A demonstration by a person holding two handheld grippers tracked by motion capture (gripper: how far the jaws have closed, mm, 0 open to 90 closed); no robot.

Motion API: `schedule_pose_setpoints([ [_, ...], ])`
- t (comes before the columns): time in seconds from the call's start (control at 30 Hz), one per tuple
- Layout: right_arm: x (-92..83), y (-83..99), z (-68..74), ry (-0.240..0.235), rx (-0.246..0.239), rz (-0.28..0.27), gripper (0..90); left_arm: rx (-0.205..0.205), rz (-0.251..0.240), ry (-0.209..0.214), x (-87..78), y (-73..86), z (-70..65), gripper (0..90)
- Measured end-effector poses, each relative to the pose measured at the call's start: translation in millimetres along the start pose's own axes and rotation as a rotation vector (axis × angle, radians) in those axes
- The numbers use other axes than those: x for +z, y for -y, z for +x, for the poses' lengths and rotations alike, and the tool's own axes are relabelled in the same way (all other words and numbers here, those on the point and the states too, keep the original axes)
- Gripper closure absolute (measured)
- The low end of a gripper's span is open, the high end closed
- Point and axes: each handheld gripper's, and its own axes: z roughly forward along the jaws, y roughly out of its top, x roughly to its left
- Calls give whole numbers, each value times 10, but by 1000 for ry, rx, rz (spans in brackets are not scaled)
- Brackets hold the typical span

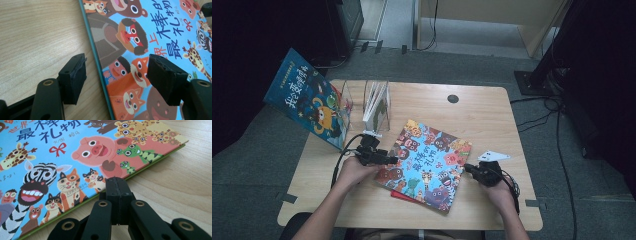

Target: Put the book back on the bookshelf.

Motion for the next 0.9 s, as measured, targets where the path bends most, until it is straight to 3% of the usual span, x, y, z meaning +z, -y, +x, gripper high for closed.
schedule_pose_setpoints([
  [0.43, 78, -41, 8, -16, 5, -20, 900, -10, 20, 2, 12, -55, 15, 314],
  [0.53, 88, -49, 21, -14, 6, -16, 900, -2, 11, -26, 24, -49, -16, 312],
  [0.6, 91, -44, 23, -11, 4, -10, 900, 28, 23, -49, 17, -47, -28, 342],
  [0.67, 88, -26, 32, -6, -14, 12, 900, 8, 17, -42, 19, -50, -23, 345],
  [0.8, 96, -7, 74, -4, -30, 42, 900, -14, 11, -70, 34, -72, -35, 363],
  [0.9, 110, -23, 82, 2, -38, 43, 900, -67, -3, -89, 49, -96, -39, 393],
])
